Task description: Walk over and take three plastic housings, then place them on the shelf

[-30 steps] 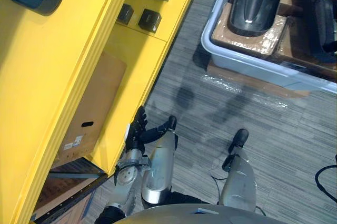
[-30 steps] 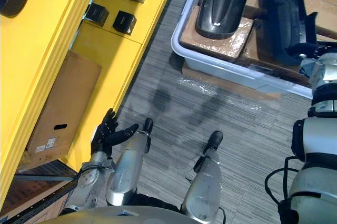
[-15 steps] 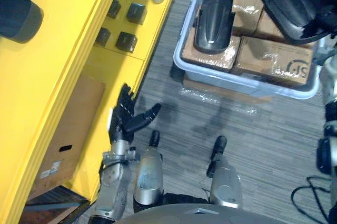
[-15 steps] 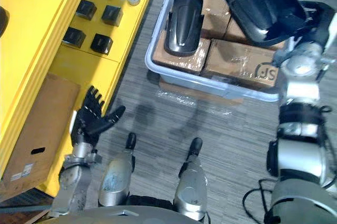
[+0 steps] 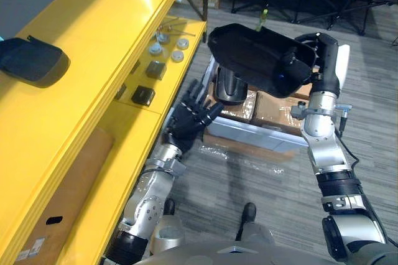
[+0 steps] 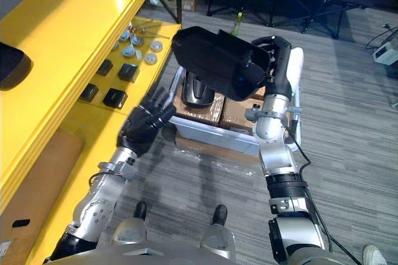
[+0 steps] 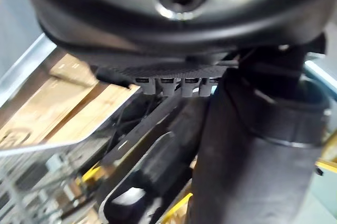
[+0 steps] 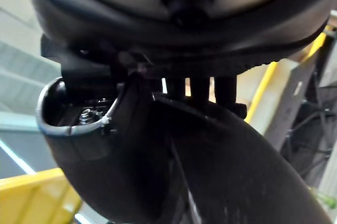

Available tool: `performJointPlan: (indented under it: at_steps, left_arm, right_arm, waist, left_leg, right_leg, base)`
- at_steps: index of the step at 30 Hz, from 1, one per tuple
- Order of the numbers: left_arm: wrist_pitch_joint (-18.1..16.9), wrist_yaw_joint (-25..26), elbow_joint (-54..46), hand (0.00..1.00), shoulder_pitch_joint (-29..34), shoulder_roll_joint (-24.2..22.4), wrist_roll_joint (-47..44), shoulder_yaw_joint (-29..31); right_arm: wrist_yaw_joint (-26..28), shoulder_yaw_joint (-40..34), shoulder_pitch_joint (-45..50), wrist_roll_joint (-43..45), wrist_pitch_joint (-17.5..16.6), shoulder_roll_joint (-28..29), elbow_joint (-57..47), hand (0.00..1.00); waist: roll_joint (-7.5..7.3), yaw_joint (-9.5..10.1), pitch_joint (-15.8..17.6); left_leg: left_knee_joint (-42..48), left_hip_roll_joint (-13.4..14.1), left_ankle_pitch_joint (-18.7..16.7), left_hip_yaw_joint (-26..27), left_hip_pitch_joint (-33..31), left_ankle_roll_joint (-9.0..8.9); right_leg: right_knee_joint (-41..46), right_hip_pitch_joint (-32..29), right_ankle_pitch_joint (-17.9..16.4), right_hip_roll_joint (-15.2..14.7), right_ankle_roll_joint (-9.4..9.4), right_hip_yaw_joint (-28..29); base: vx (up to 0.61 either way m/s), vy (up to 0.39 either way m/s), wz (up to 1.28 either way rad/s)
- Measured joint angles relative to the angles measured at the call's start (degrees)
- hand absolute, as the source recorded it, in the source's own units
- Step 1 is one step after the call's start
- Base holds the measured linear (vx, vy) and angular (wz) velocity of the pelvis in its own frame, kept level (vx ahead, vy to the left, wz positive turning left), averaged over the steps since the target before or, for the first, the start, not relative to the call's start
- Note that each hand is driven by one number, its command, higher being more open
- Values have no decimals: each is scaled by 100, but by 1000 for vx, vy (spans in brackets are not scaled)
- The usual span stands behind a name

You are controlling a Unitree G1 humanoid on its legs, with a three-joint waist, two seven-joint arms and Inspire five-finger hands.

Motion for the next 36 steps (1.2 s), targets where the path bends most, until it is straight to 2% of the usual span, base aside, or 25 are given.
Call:
performJointPlan:
  at_steps: [3, 7, 13, 15, 21, 24, 25, 31, 36]
  left_arm:
    - [293, 16, 349, 100, -99, -32, -336, -241]
    - [303, 157, 608, 100, -173, -29, -582, -255]
    - [263, 240, 726, 100, -307, -28, -1385, -167]
    - [136, 244, 729, 100, -307, -37, -1641, -177]
    - [-552, 367, 737, 100, -315, -103, -2558, -34]
    - [-609, 388, 738, 100, -314, -189, -3023, 110]
    - [-606, 388, 738, 0, -313, -190, -3114, 122]
    - [-615, 395, 752, 0, -303, -222, -3512, 111]
    - [-777, 401, 778, 0, -303, -231, -3414, 17]
  right_arm:
    - [-59, 209, 156, -66, -372, 63, -356, 0]
    - [-204, 303, 380, -191, -733, 198, -580, 0]
    - [-179, 684, 740, -180, -767, 494, -625, 0]
    - [-105, 868, 908, -174, -767, 563, -624, 0]
    - [12, 1307, 1320, -160, -774, 875, -617, 0]
    - [51, 1457, 1443, -159, -848, 898, -615, 0]
    - [59, 1469, 1480, -152, -872, 934, -613, 0]
    - [19, 1703, 1671, -91, -1004, 1136, -449, 0]
    - [-71, 1874, 1750, 74, -1024, 1134, -382, 0]
  waist:
    - [-34, -82, -191]
    - [-84, -108, -355]
    - [-130, -124, -454]
    - [-125, -140, -498]
    - [-109, -211, -571]
    - [-106, -201, -575]
    - [-105, -196, -582]
    - [-104, -211, -752]
    - [-110, -223, -843]
  left_leg:
    - [-6, 1, 7, 21, 25, 0]
    - [-83, 0, 40, 36, 136, 7]
    - [-198, -3, 103, 69, 184, 8]
    - [-198, -3, 104, 70, 186, 8]
    - [-199, -5, 111, 71, 217, 8]
    - [-202, -5, 109, 70, 255, 10]
    - [-203, -5, 107, 71, 265, 10]
    - [-204, -6, 100, 86, 263, 9]
    - [-206, -6, 95, 89, 270, 4]
  right_leg:
    - [0, 13, 1, 0, 1, 6]
    - [-14, 98, 1, -1, 2, 8]
    - [-101, 123, 17, 0, 24, 7]
    - [-101, 123, 21, 0, 24, 6]
    - [-101, 164, 30, 0, 29, 6]
    - [-109, 209, 29, 0, 28, 1]
    - [-109, 220, 28, 0, 28, 1]
    - [-197, 241, 23, 7, 25, -6]
    - [-205, 245, 25, 8, 23, -8]
  base:
    - [-4, 3, -1]
    - [-3, 2, -1]
    - [-12, 3, -1]
    - [0, 0, 0]
    - [0, 0, 0]
    - [0, 0, 0]
    - [0, 0, 0]
    - [0, 0, 0]
    - [0, 0, 0]
